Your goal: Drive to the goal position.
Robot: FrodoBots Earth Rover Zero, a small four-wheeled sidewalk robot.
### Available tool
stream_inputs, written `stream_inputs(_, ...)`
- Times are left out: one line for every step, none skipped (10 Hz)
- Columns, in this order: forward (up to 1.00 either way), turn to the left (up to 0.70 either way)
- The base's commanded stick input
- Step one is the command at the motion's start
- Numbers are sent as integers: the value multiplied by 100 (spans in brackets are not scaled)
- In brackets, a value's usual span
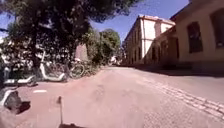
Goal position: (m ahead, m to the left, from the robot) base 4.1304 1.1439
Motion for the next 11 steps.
stream_inputs(60, 0)
stream_inputs(60, 0)
stream_inputs(60, 0)
stream_inputs(60, 0)
stream_inputs(60, 0)
stream_inputs(60, 0)
stream_inputs(60, 0)
stream_inputs(60, 0)
stream_inputs(60, 0)
stream_inputs(60, 0)
stream_inputs(60, 0)
